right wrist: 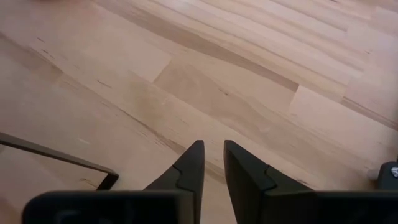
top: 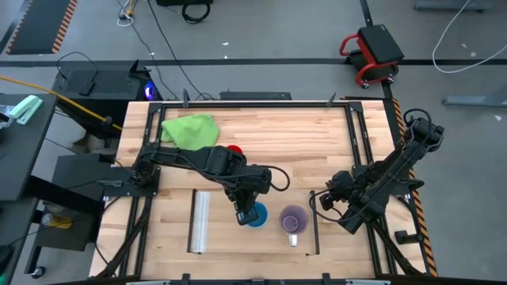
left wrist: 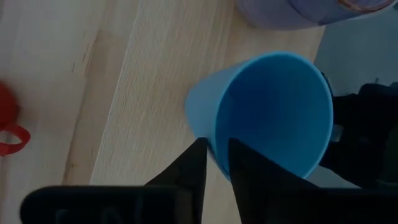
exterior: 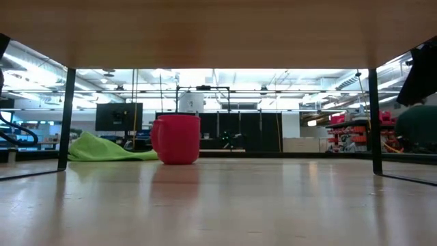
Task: Stack small to large cups/mugs on shelf
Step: Put the blue cup on the shelf, then put the orange mug on the shelf
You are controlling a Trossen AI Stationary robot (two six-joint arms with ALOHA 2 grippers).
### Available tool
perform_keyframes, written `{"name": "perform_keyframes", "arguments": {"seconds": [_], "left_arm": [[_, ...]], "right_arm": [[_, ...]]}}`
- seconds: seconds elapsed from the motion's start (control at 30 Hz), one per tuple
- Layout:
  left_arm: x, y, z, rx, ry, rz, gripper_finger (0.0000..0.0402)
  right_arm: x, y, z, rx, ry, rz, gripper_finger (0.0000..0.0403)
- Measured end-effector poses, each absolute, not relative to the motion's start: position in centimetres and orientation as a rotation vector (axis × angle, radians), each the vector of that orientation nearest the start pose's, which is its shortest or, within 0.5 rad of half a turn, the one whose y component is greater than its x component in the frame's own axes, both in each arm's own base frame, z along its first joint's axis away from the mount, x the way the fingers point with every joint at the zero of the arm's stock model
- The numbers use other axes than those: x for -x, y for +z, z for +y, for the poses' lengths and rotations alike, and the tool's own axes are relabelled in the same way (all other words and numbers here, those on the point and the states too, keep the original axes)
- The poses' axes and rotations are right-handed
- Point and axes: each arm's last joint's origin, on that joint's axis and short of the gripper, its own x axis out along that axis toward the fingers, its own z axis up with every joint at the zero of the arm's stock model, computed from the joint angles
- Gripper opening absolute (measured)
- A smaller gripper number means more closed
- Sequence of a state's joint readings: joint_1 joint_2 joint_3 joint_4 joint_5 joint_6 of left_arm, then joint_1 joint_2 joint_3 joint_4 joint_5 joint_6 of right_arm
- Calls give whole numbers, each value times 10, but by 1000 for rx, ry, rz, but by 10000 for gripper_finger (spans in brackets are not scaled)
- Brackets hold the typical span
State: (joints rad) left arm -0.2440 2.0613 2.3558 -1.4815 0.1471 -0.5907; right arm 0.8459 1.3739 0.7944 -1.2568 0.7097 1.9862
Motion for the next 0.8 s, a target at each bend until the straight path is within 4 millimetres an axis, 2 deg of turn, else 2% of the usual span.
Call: {"name": "perform_keyframes", "arguments": {"seconds": [0.23, 0.57, 0.8], "left_arm": [[-385, 376, -100, 467, 1, 1253, 93], [-385, 377, -100, 499, -37, 1262, 95], [-375, 393, -95, 535, -36, 1214, 94]], "right_arm": [[-135, 192, 124, -436, -969, 738, 91], [-135, 192, 124, -437, -969, 738, 96], [-136, 192, 125, -453, -962, 734, 96]]}}
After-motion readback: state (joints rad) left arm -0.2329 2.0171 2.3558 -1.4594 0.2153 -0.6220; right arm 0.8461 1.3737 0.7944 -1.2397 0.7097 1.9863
